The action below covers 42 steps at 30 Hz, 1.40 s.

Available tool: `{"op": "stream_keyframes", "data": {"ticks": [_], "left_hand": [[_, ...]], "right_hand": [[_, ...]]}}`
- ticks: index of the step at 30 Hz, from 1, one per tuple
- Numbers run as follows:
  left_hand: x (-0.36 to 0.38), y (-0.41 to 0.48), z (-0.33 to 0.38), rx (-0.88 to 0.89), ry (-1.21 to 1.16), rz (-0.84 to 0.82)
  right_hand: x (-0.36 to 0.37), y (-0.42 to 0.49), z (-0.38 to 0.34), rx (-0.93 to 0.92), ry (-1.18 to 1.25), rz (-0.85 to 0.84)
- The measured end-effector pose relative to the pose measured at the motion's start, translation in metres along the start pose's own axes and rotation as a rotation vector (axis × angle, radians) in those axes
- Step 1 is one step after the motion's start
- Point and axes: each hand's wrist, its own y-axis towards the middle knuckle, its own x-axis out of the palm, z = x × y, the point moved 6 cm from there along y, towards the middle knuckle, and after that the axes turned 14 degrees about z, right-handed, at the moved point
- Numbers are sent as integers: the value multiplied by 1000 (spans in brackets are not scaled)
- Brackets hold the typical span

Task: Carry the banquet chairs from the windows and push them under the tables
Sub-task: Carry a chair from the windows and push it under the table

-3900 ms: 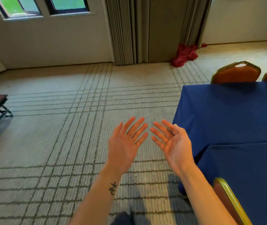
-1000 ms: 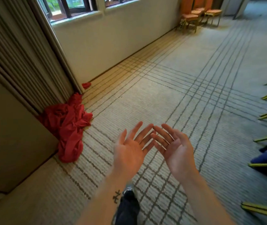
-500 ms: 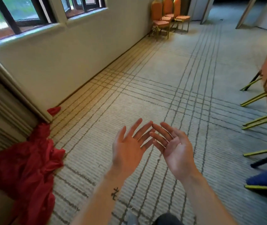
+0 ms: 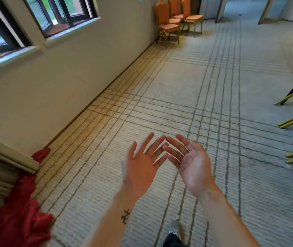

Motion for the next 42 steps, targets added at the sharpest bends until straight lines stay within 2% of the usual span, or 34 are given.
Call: {"op": "stream_keyframes", "data": {"ticks": [6, 14, 17, 26, 35, 42], "left_hand": [[66, 127, 58, 34, -46, 7], [98, 317, 122, 19, -52, 52], [109, 408, 164, -8, -47, 53], [180, 589, 295, -14, -17, -21], [233, 778, 357, -20, 16, -26], [308, 954, 414, 31, 2, 10]], "right_hand": [[59, 139, -60, 9, -19, -50], [127, 327, -82, 5, -97, -31], [171, 414, -84, 3, -101, -5], [295, 591, -129, -37, -57, 0], [354, 791, -162, -32, -80, 14], [416, 976, -224, 1, -62, -40]]}}
